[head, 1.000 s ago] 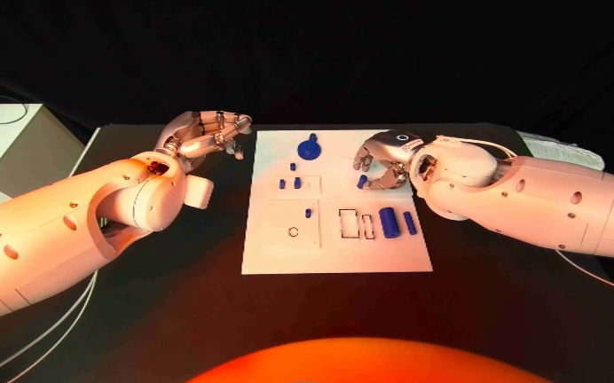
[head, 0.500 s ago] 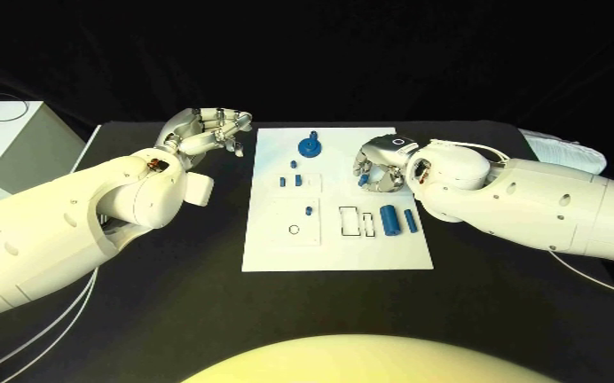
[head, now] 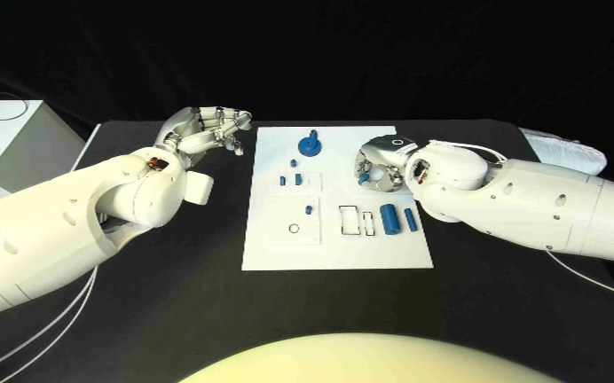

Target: Assemble the parts on the task board

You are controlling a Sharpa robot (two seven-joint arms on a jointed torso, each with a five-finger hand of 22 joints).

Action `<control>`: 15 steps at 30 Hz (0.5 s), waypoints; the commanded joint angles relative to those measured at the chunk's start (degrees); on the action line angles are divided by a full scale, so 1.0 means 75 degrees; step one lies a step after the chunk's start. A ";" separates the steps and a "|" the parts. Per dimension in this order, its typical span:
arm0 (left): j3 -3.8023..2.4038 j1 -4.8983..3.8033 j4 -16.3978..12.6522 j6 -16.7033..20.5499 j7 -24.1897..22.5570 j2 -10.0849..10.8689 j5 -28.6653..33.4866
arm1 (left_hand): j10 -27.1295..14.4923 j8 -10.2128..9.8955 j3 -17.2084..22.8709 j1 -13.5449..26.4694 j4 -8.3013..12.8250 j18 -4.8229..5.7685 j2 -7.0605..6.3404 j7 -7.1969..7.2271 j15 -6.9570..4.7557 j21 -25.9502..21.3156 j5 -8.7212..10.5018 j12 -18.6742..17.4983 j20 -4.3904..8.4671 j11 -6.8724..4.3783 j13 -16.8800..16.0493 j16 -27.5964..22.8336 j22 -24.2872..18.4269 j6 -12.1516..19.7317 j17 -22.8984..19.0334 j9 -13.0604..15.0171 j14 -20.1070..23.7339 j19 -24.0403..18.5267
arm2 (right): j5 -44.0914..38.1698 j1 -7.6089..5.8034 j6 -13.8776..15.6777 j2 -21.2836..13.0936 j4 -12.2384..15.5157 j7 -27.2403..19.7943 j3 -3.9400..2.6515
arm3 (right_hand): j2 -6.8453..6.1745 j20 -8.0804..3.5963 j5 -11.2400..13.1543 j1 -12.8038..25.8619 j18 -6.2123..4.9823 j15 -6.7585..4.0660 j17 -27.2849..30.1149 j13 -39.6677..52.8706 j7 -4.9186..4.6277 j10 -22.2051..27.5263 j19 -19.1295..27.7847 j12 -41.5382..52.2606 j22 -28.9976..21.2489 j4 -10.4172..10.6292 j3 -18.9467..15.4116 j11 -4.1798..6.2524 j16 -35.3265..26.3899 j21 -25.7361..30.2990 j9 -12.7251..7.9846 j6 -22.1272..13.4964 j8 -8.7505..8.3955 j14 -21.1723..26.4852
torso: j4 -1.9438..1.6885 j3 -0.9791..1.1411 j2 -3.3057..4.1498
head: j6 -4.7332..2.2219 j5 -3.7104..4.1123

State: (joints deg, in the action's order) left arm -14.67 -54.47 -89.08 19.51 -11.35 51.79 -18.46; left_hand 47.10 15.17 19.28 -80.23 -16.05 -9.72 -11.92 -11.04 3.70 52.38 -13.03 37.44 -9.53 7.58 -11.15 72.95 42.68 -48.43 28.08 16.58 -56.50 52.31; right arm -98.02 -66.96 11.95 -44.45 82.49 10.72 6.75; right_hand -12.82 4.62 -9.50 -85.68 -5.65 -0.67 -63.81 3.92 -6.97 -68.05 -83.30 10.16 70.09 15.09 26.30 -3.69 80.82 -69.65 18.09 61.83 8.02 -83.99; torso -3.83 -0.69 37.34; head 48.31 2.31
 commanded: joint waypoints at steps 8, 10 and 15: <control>-0.0008 -0.0001 -0.0019 0.0004 -0.0053 0.0001 0.0038 | -0.0032 0.0030 -0.0033 -0.0084 -0.0009 -0.0106 0.0003 0.0009 0.0017 0.0036 -0.0026 0.0036 0.0007 -0.0002 0.0009 0.0055 0.0008 0.0001 0.0011 -0.0006 -0.0014 0.0045 | 0.0332 0.0047 0.0765 -0.0056 0.0159 -0.0178 0.0004 | 0.0289 -0.0120 -0.0010 0.0058 0.0259 -0.0191 -0.0063 0.0112 0.0119 -0.0675 -0.0203 -0.0110 0.0600 -0.0470 0.0695 0.0172 0.0063 -0.0587 0.0369 0.0397 0.0427 -0.0184 | -0.0001 -0.0006 -0.0007 | 0.0034 0.0022; -0.0008 -0.0001 -0.0017 0.0000 -0.0048 0.0001 0.0038 | -0.0032 0.0030 -0.0033 -0.0084 -0.0009 -0.0106 0.0003 0.0009 0.0017 0.0036 -0.0026 0.0036 0.0007 -0.0002 0.0009 0.0055 0.0008 0.0001 0.0011 -0.0006 -0.0014 0.0045 | 0.0396 0.0049 0.0887 -0.0076 0.0181 -0.0148 0.0003 | 0.0292 -0.0125 -0.0003 0.0066 0.0262 -0.0193 -0.0057 0.0115 0.0118 -0.0691 -0.0206 -0.0121 0.0615 -0.0498 0.0726 0.0176 0.0061 -0.0600 0.0389 0.0392 0.0440 -0.0184 | 0.0003 -0.0007 -0.0008 | 0.0035 0.0033; -0.0008 0.0000 -0.0003 -0.0007 -0.0034 -0.0004 0.0038 | -0.0035 0.0034 -0.0036 -0.0086 -0.0015 -0.0106 0.0011 0.0010 0.0016 0.0037 -0.0027 0.0039 0.0007 -0.0002 0.0009 0.0056 0.0009 0.0001 0.0011 -0.0006 -0.0014 0.0046 | 0.0551 0.0051 0.1116 -0.0166 0.0282 -0.0062 -0.0016 | 0.0284 -0.0143 0.0017 0.0207 0.0272 -0.0203 -0.0088 0.0146 0.0119 -0.0811 -0.0212 -0.0218 0.0682 -0.0692 0.0950 0.0191 0.0073 -0.0654 0.0553 0.0337 0.0551 -0.0192 | 0.0011 -0.0007 -0.0006 | 0.0028 0.0038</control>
State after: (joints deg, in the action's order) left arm -14.67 -54.47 -89.02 19.54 -11.29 51.85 -18.45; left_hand 47.10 15.17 19.29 -80.23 -16.05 -9.72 -11.92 -11.04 3.70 52.38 -13.02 37.44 -9.53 7.58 -11.15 73.17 42.67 -48.43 28.07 16.58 -56.50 52.31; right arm -95.47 -66.60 17.39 -45.63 84.19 10.56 6.73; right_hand -11.37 3.91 -9.32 -84.51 -3.95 -1.87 -64.37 4.38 -5.98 -70.91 -84.02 8.64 74.95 10.17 32.75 -4.99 81.00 -74.21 19.58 64.37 11.77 -84.03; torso -3.80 -0.73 37.29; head 48.58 2.54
